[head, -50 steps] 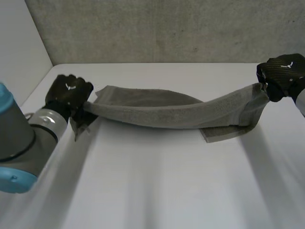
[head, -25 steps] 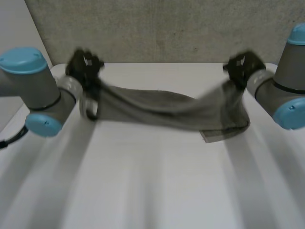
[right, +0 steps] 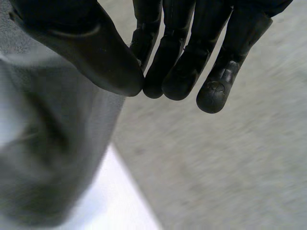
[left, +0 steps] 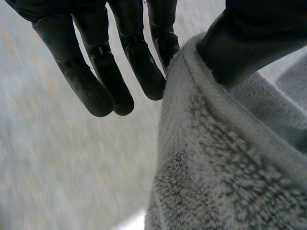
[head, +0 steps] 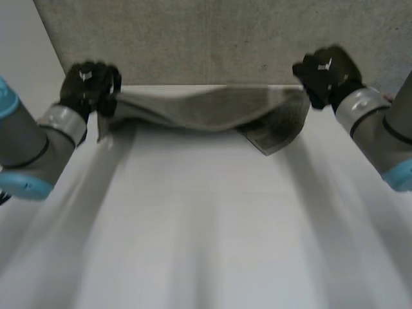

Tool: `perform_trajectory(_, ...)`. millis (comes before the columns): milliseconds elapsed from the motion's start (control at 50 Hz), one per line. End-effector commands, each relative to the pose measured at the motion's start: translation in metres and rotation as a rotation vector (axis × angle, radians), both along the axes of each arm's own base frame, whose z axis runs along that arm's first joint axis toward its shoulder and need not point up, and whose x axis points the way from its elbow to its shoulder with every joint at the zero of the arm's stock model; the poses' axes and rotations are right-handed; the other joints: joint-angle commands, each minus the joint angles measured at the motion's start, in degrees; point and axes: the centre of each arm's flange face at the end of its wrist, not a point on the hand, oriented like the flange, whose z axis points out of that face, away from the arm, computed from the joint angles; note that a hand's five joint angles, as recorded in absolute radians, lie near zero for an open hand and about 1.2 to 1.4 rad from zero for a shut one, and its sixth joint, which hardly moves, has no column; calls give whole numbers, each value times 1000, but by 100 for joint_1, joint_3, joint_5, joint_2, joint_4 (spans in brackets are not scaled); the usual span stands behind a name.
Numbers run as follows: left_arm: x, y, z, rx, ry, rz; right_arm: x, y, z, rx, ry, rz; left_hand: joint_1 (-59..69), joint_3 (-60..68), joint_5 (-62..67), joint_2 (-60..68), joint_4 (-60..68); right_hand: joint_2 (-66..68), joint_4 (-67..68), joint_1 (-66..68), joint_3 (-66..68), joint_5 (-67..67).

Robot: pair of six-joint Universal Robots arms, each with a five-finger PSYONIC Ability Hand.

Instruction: Fold the towel.

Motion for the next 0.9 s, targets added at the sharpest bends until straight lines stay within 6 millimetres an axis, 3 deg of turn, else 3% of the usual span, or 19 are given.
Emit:
perform_trajectory(20, 28, 37, -33, 80, -187, -6, -27, 28, -4, 84, 19, -20, -407, -890, -1604, -713, -746, 365, 326, 293, 346, 263)
perform_trajectory(140, 40, 46, -10, 16, -217, 22, -45, 47, 41, -13, -15, -62, -407, -890, -1604, -713, -746, 365, 326, 293, 346, 263)
perform_trajectory(180, 44, 53, 17, -42, -196, 37, -49, 51, 53, -27, -31, -74, -407, -890, -1604, -713, -746, 365, 326, 293, 346, 263)
perform_trajectory(200, 44, 53, 17, -42, -196, 37, -54, 55, 66, -37, -50, -84, -407, -890, -1604, -713, -746, 365, 326, 293, 346, 263)
perform_trajectory(220, 46, 58, 33, -72, -181, 45, -54, 55, 66, -37, -50, -84, -407, -890, -1604, -713, -746, 365, 326, 293, 346, 263)
perform_trajectory(240, 49, 64, 49, -96, -161, 52, -58, 59, 81, -52, -73, -95, -407, -890, -1604, -713, -746, 365, 326, 293, 346, 263)
perform_trajectory(260, 49, 64, 49, -96, -161, 52, -61, 65, 93, -57, -90, -97, -407, -890, -1604, -713, -746, 365, 326, 293, 346, 263)
perform_trajectory(320, 51, 75, 80, -154, -112, 53, -65, 76, 112, -44, -88, -95, -407, -890, -1604, -713, -746, 365, 326, 293, 346, 263)
perform_trajectory(400, 52, 80, 99, -182, -63, 48, -64, 79, 111, 26, -66, -86, -407, -890, -1604, -713, -746, 365, 326, 293, 346, 263)
perform_trajectory(460, 51, 79, 96, -166, -63, 45, -63, 70, 91, 108, -6, -81, -407, -890, -1604, -713, -746, 365, 326, 293, 346, 263)
perform_trajectory(480, 51, 72, 83, -120, -69, 45, -61, 63, 76, 151, 38, -76, -407, -890, -1604, -713, -746, 365, 326, 293, 346, 263)
perform_trajectory(500, 49, 62, 65, -57, -78, 42, -61, 63, 76, 152, 38, -76, -407, -890, -1604, -713, -746, 365, 326, 293, 346, 263)
perform_trajectory(520, 49, 62, 64, -56, -78, 42, -58, 57, 61, 185, 85, -76, -407, -890, -1604, -713, -746, 365, 326, 293, 346, 263)
perform_trajectory(560, 42, 48, 29, 61, -108, 21, -55, 52, 47, 216, 123, -69, -407, -890, -1604, -713, -746, 365, 326, 293, 346, 263)
perform_trajectory(620, 38, 41, 13, 110, -135, 16, -47, 42, 21, 277, 171, -53, -407, -890, -1604, -713, -746, 365, 326, 293, 346, 263)
perform_trajectory(660, 29, 25, -23, 199, -207, -3, -43, 36, 6, 312, 185, -54, -407, -890, -1604, -713, -746, 365, 326, 293, 346, 263)
perform_trajectory(720, 23, 11, -44, 225, -278, 19, -34, 22, -13, 338, 201, -59, -407, -890, -1604, -713, -746, 365, 326, 293, 346, 263)
perform_trajectory(820, 11, -9, -39, 131, -365, 53, -20, -3, -20, 282, 192, -83, -407, -890, -1604, -713, -746, 365, 326, 293, 346, 263)
perform_trajectory(900, 7, -23, -12, 25, -349, 85, -8, -28, 14, 41, 111, -102, -407, -890, -1604, -713, -746, 365, 326, 293, 346, 263)
